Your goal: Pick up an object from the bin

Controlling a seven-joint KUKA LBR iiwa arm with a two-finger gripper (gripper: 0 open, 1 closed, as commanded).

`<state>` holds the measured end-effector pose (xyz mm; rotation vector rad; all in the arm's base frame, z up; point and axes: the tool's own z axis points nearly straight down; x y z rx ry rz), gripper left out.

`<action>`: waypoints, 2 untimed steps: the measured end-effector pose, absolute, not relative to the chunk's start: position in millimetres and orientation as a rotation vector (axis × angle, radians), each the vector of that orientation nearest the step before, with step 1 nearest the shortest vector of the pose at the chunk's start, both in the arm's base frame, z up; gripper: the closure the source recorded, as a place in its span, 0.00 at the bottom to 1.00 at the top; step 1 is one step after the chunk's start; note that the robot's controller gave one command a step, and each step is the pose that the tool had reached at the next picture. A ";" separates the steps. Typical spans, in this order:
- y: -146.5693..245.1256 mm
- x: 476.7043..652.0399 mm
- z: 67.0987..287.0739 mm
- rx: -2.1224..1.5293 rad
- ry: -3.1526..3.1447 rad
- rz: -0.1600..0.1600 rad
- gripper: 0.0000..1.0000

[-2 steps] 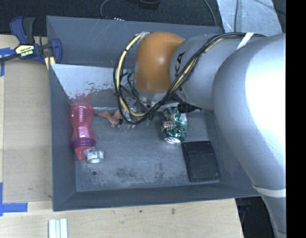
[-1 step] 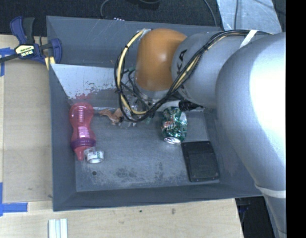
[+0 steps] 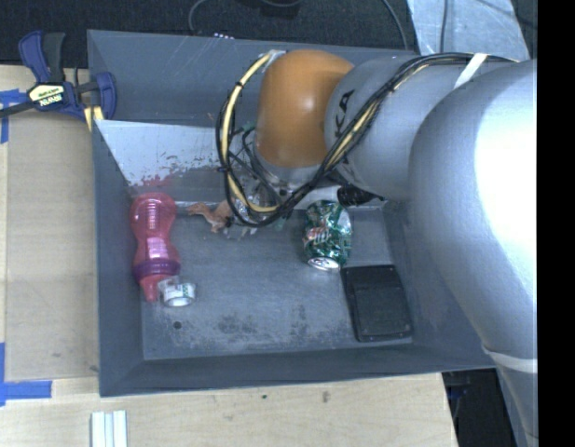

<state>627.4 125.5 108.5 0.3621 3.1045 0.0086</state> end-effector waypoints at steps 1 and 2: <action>125.3 627.1 114.6 0.363 3.106 0.008 1.00; 125.3 627.4 120.0 0.363 3.104 0.009 1.00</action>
Offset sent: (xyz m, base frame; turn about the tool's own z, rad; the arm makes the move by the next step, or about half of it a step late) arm 0.0000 -0.0001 0.0111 0.0000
